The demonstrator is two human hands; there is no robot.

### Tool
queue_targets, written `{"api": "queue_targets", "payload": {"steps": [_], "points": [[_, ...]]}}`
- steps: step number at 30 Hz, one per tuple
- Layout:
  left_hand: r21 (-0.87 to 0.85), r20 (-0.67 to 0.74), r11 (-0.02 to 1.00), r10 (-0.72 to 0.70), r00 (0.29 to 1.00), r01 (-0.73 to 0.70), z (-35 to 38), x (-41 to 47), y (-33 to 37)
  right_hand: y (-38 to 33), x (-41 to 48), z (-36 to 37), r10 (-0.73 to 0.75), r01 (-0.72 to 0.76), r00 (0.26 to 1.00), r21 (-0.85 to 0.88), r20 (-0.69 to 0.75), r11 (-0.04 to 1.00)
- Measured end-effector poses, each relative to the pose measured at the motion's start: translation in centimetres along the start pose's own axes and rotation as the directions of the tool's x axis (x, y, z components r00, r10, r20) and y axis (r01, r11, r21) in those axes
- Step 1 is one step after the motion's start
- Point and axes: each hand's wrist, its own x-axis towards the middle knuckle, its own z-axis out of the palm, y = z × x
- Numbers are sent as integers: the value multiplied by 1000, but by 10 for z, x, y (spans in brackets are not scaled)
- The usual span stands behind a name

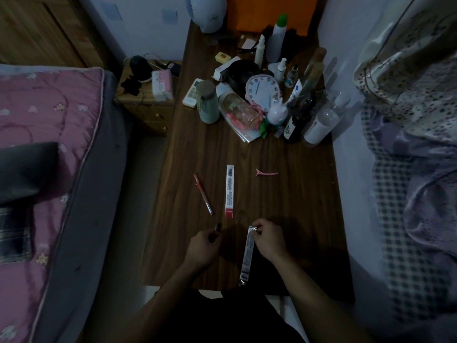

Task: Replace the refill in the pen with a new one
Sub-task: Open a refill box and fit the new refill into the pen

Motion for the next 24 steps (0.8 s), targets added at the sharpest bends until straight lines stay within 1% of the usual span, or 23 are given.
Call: {"api": "queue_targets", "payload": {"steps": [2,7,11,18,24], "points": [[-23,17,1000,-7,1000,7,-1,1,-1,1,0,2,-8,8,1000,-34,-12,999],[-36,-54,999,-22,998,20,-3,3,-7,1,-4,5,-80,69,993,-123,-86,990],[-42,-75,998,-48,996,45,-6,2,-14,2,-6,7,-90,71,986,-132,-140,989],[-61,-112,992,-116,987,109,-15,-5,-19,9,-11,6,-64,60,990,-42,-123,997],[-69,-168,995,-88,982,77,-31,-16,-23,10,-35,5,2,12,990,95,-144,995]]}}
